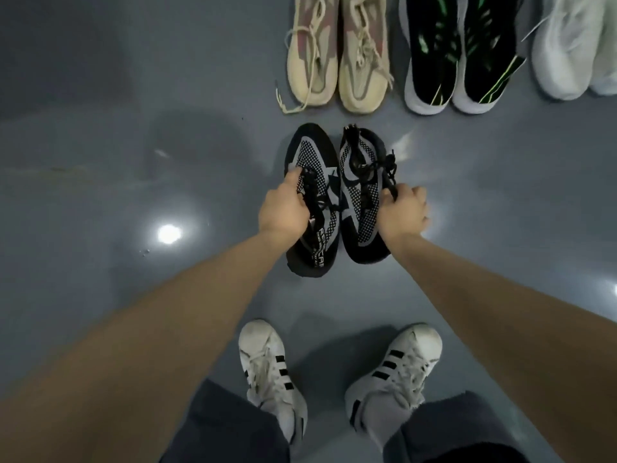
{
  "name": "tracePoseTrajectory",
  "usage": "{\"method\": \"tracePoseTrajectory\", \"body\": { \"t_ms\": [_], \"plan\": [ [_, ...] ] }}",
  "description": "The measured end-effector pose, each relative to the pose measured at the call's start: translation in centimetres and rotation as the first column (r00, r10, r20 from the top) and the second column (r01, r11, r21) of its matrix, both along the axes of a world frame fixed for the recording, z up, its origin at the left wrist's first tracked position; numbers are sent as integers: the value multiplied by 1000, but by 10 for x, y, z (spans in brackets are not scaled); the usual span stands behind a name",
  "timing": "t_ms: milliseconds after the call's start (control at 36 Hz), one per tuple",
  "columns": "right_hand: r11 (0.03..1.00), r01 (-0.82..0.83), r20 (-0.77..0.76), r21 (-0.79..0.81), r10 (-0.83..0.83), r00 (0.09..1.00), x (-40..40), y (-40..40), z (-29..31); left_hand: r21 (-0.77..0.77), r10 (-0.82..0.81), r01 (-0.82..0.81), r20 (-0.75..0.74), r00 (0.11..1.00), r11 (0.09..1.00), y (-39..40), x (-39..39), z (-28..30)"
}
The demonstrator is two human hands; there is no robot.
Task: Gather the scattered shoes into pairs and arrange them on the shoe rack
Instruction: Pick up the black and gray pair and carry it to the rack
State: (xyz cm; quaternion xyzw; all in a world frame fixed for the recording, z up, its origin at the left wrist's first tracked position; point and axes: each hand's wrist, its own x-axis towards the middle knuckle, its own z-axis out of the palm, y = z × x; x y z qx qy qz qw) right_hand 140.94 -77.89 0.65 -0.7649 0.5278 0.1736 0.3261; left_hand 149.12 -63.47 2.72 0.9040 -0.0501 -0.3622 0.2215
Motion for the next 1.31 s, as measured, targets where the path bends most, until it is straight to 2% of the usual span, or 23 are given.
{"method": "tracePoseTrajectory", "body": {
  "t_ms": [194, 333, 500, 722, 833, 1028, 1194, 1306],
  "plan": [
    [997, 59, 125, 42, -64, 990, -27, 1, -62, -18, 38, -37, 41, 998, 999, 3, -4, -62],
    [995, 83, 235, 63, -96, 967, -28, 4, -76, -14, 20, -19, 64, 998, 1000, -7, -3, -79],
    [992, 99, 288, 75, -117, 951, -15, 11, -81, 47, 37, -42, 103, 994, 998, -12, 4, -87],
    [996, 70, 261, 50, -81, 962, -5, 9, -90, 53, -7, 2, 91, 996, 999, -16, 5, -85],
    [996, 72, 184, 51, -80, 980, 7, 7, -91, 62, -9, 6, 61, 998, 998, -21, 2, -84],
    [998, -57, 53, 2, 57, 997, 1, 0, -77, 154, -145, 140, 19, 989, 978, -21, -3, -63],
    [997, -73, 109, -6, 73, 991, -4, -11, -17, 140, -193, 190, 9, 981, 972, -26, -13, -3],
    [998, -18, 198, 53, 8, 980, -4, -24, 39, 102, -208, 203, 38, 977, 974, -33, -9, 52]
  ]
}}
